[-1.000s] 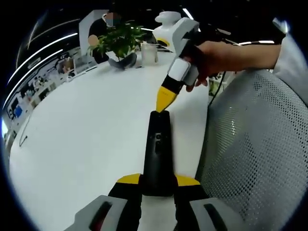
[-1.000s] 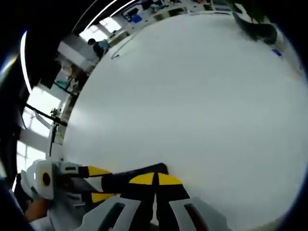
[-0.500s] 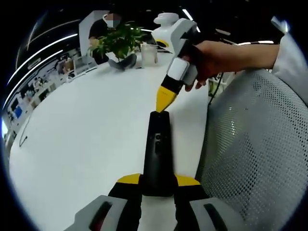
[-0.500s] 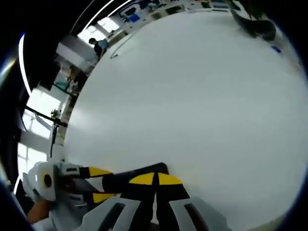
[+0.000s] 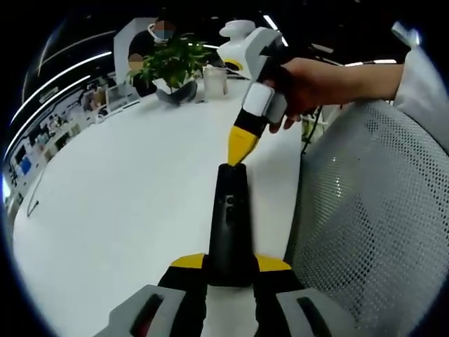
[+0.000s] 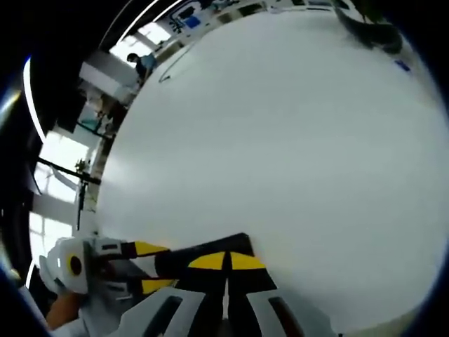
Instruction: Press the specified remote control buttons in sequence, fully releasing each button before pressing the next.
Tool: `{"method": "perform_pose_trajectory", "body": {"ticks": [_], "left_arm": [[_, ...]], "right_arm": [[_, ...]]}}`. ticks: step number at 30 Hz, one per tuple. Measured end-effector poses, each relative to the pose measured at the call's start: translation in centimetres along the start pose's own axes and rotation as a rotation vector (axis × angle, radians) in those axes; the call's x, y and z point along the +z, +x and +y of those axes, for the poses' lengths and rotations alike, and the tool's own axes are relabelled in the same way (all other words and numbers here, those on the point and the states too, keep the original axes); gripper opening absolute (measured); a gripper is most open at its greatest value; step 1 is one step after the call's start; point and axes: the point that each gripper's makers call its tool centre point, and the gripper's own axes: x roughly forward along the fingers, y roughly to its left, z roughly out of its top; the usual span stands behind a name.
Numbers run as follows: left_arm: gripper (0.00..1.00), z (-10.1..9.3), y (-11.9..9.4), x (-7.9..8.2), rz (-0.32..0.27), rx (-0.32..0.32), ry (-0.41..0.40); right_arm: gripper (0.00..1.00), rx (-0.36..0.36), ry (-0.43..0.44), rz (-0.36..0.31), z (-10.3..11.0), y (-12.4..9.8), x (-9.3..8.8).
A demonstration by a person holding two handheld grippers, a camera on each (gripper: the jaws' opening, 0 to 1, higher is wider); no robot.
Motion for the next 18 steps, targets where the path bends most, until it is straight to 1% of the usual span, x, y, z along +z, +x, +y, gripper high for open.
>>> {"method": "perform_pose_trajectory", "body": {"ticks": [5, 7, 13, 14, 15, 18], "left_arm": [[0.24, -0.19, 0.08, 0.06, -0.002, -0.007, 0.008], [0.24, -0.15, 0.1, 0.06, -0.002, -0.008, 0.008], [0.24, -0.12, 0.07, 0.03, -0.003, -0.007, 0.007], [0.24, -0.13, 0.08, 0.03, -0.003, -0.007, 0.007], [0.24, -0.13, 0.09, 0.04, -0.003, -0.008, 0.005], [0.24, -0.16, 0.09, 0.04, -0.002, -0.006, 0.004]], "right_arm": [[0.0, 0.012, 0.006, 0.014, 0.17, 0.14, -0.19], [0.0, -0.003, 0.005, 0.033, -0.14, 0.32, -0.49], [0.0, 0.008, 0.01, 0.025, 0.02, 0.21, -0.39], [0.0, 0.004, -0.003, 0.025, 0.06, 0.21, -0.4], [0.0, -0.008, -0.038, 0.018, 0.08, 0.19, -0.4], [0.0, -0.022, -0.069, 0.012, 0.1, 0.29, -0.44]]}}
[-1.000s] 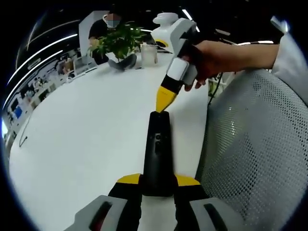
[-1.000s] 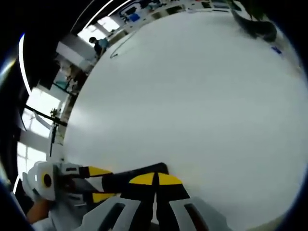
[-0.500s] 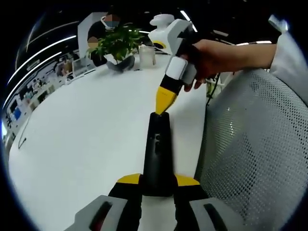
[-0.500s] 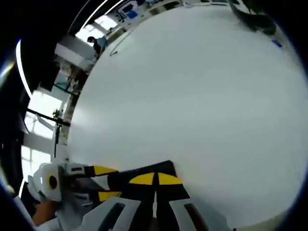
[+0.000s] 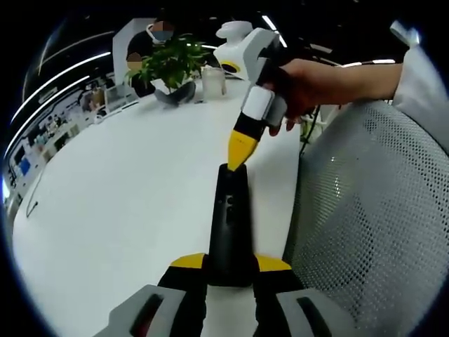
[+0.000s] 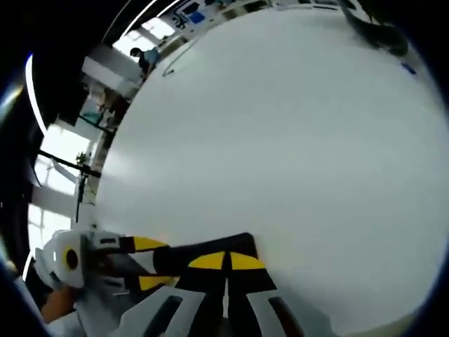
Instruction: Press the specified remote control buttons in sequence, fully releasing each button before pressing the next.
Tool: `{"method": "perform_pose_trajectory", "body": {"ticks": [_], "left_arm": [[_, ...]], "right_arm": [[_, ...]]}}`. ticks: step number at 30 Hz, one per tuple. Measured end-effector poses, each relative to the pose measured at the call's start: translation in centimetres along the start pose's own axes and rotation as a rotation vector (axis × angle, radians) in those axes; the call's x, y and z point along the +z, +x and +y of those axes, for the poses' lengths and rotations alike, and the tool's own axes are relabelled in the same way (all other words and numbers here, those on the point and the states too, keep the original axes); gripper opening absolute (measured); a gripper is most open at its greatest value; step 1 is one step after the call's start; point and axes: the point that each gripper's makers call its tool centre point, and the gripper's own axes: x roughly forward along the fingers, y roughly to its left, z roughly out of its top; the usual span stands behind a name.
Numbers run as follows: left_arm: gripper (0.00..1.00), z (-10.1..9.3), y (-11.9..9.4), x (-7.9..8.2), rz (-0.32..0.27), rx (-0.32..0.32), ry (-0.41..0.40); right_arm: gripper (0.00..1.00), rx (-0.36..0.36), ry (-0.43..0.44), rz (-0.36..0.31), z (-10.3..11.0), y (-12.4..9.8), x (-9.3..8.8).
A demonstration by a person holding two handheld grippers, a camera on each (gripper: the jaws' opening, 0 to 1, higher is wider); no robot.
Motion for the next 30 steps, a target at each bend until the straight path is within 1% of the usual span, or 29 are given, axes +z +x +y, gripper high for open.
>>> {"method": "perform_pose_trajectory", "body": {"ticks": [5, 8, 11, 15, 18, 22, 24, 29, 30], "left_arm": [[0.24, 0.0, -0.02, -0.01, 0.008, 0.005, 0.0], [0.24, 0.01, -0.05, -0.06, 0.011, 0.005, -0.002], [0.24, 0.01, -0.09, -0.12, 0.015, 0.004, -0.003], [0.24, -0.01, -0.24, -0.29, 0.028, 0.009, -0.005], [0.24, 0.06, -0.31, -0.4, 0.037, 0.013, -0.011], [0.24, 0.05, -0.3, -0.42, 0.037, 0.013, -0.009], [0.24, 0.06, -0.28, -0.4, 0.035, 0.011, -0.009], [0.24, 0.16, -0.27, -0.37, 0.033, 0.009, -0.012], [0.24, 0.19, -0.29, -0.35, 0.03, 0.01, -0.012]], "right_arm": [[0.0, -0.012, -0.035, -0.004, 0.02, -0.01, -0.01], [0.0, -0.047, -0.124, -0.014, -0.01, 0.12, 0.1], [0.0, -0.085, -0.188, -0.01, 0.1, 0.18, 0.03], [0.0, -0.11, -0.223, -0.009, 0.22, 0.24, 0.0], [0.0, -0.115, -0.234, -0.014, 0.05, 0.26, 0.12], [0.0, -0.094, -0.205, -0.021, -0.09, 0.2, 0.23], [0.0, -0.071, -0.161, -0.023, -0.07, 0.15, 0.25], [0.0, -0.023, -0.056, -0.004, 0.09, 0.09, 0.36], [0.0, -0.021, -0.032, -0.006, -0.07, 0.02, 0.39]]}}
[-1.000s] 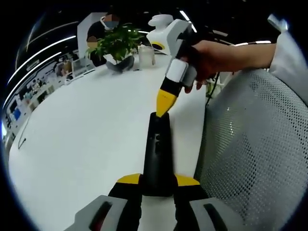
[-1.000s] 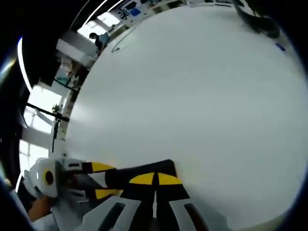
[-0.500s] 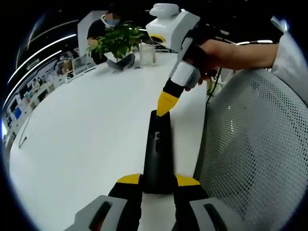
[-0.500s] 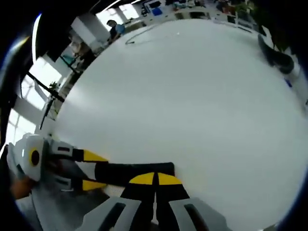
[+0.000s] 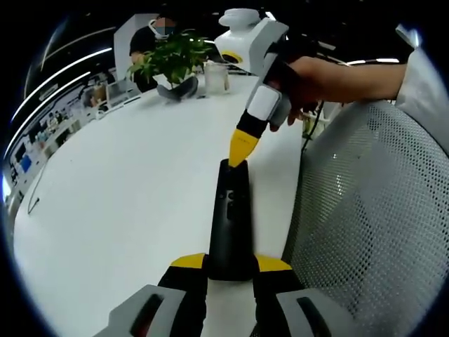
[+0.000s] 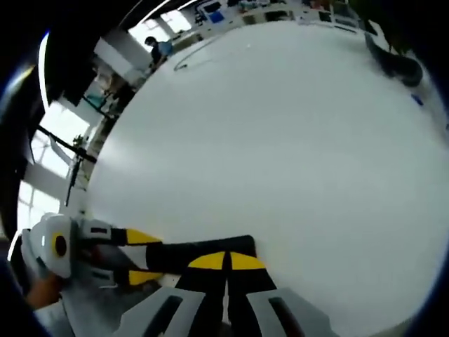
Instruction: Press the specified remote control buttons in sequence, fully releasing each button before pressing the next.
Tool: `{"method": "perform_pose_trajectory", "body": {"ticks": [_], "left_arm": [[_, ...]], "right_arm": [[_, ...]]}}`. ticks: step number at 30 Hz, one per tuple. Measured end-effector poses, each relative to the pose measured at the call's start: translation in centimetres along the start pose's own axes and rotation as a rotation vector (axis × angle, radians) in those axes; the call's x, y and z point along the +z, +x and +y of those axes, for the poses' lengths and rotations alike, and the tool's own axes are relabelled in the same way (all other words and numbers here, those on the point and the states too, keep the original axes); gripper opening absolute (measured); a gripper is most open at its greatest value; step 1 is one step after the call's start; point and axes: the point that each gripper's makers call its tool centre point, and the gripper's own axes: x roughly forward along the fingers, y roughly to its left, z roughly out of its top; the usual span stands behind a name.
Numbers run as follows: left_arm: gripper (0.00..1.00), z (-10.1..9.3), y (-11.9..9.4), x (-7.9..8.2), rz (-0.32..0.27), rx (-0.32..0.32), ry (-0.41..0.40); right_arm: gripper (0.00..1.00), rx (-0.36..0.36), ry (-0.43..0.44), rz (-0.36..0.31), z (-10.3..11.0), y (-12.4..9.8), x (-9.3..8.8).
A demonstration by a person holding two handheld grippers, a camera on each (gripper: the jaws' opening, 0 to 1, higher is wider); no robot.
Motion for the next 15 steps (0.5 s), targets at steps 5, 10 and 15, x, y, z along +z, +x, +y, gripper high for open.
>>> {"method": "perform_pose_trajectory", "body": {"ticks": [5, 10, 15], "left_arm": [[0.24, 0.0, 0.0, 0.1, -0.006, -0.001, 0.004], [0.24, 0.0, 0.0, 0.1, -0.008, -0.001, 0.001], [0.24, 0.1, 0.0, 0.1, -0.01, -0.001, 0.0]], "right_arm": [[0.0, 0.018, 0.01, 0.003, 0.5, -0.1, -0.1], [0.0, 0.037, 0.006, 0.01, 0.9, 0.0, -0.2], [0.0, 0.047, 0.004, 0.013, 1.2, 0.1, -0.3]]}}
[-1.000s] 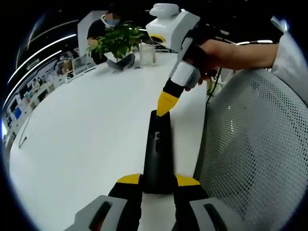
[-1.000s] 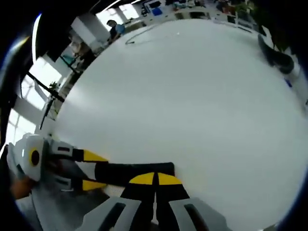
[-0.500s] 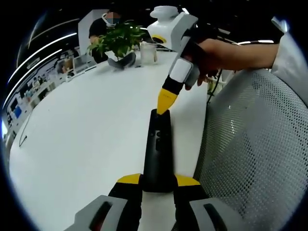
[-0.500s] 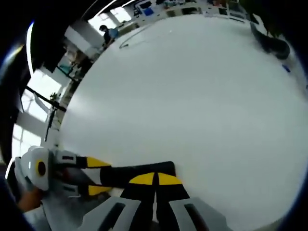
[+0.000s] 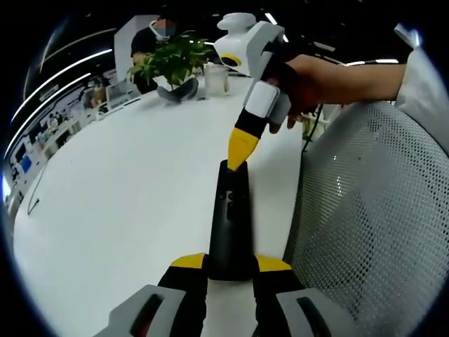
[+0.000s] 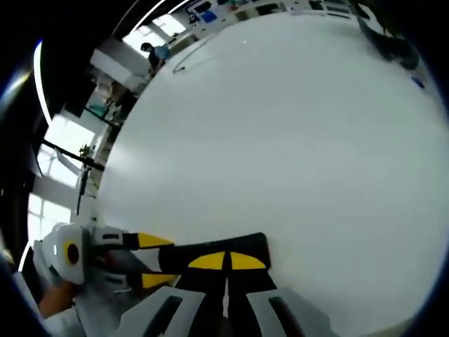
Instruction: Press the specified remote control buttons in sequence, fully releasing each button before pressing the next.
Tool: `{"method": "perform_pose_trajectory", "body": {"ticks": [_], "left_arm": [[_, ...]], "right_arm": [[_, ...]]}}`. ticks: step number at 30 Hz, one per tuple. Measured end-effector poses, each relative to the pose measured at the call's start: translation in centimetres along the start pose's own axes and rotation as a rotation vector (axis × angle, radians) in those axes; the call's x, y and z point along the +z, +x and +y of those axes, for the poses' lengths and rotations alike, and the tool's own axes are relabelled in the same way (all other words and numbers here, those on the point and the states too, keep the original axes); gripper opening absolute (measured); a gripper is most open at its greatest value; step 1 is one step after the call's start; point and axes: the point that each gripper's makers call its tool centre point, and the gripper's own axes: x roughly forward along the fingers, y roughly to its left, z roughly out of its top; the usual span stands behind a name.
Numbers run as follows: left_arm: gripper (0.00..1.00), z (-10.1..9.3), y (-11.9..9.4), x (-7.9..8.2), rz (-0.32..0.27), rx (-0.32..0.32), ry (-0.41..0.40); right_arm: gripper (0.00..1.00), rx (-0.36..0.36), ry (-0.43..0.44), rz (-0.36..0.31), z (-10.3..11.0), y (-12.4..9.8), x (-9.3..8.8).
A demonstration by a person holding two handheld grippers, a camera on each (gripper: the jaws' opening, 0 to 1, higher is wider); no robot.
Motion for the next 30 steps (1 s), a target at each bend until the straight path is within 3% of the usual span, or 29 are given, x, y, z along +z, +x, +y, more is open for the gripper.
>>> {"method": "perform_pose_trajectory", "body": {"ticks": [5, 30], "left_arm": [[0.24, -0.04, 0.05, 0.08, -0.004, 0.0, 0.0], [0.24, -0.15, 0.03, 0.03, -0.008, -0.004, 0.011]], "right_arm": [[0.0, -0.03, -0.016, 0.017, -0.45, 0.3, -0.33], [0.0, -0.027, -0.046, -0.005, -0.31, 0.5, -0.21]]}}
